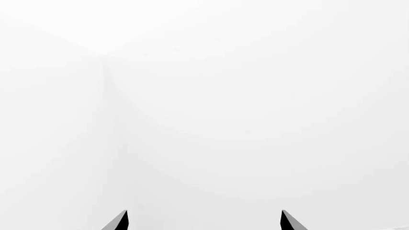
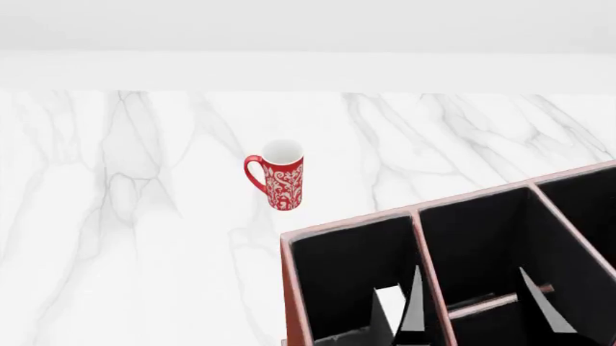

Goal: Pick up the book and place it in the left compartment of the caddy.

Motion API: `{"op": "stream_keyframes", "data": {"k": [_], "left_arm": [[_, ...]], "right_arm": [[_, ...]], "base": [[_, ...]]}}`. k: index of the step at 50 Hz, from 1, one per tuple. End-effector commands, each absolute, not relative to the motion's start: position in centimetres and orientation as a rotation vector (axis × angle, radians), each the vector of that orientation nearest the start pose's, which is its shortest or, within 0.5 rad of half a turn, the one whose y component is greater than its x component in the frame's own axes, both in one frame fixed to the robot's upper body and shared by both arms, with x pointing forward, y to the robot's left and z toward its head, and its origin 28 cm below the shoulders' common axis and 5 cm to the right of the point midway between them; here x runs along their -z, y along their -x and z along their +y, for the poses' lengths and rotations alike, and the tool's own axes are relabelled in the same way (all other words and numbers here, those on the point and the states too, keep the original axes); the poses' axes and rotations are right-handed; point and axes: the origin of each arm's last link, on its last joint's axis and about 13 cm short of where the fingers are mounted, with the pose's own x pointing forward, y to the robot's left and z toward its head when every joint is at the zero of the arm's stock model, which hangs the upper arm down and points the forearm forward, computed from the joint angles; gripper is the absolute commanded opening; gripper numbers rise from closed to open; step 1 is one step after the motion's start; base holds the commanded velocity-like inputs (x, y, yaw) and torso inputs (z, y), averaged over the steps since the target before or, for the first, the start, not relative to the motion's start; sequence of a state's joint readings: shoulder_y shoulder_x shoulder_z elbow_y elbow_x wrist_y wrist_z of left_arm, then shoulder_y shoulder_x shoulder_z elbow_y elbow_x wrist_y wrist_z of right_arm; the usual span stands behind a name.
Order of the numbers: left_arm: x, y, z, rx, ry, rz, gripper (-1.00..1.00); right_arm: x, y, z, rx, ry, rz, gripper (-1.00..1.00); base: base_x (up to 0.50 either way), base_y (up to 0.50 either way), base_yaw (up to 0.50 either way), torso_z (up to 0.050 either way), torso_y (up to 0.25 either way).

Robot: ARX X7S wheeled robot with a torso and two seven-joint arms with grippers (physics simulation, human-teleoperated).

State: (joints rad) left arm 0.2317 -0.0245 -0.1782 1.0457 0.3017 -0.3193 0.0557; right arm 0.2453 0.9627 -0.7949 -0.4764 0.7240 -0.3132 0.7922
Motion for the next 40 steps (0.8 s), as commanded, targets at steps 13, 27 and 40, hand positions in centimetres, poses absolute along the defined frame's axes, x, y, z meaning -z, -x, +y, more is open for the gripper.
{"op": "stream_keyframes", "data": {"k": [13,27,40], "left_arm": [[-16.5,-11.7,24.7,-0.28,-0.37,-0.457,1.0],[-16.5,-11.7,24.8,-0.281,-0.371,-0.457,1.0],[-16.5,-11.6,24.7,-0.281,-0.371,-0.46,1.0]], "right_arm": [[-17.8,-15.7,-13.4,-0.045,-0.253,-0.436,1.0],[-20.6,-13.8,-13.5,-0.002,-0.386,-0.553,1.0],[-22.9,-11.3,-13.2,-0.035,-0.433,-0.657,1.0]], "base": [[0.0,0.0,0.0,0.0,0.0],[0.0,0.0,0.0,0.0,0.0],[0.0,0.0,0.0,0.0,0.0]]}}
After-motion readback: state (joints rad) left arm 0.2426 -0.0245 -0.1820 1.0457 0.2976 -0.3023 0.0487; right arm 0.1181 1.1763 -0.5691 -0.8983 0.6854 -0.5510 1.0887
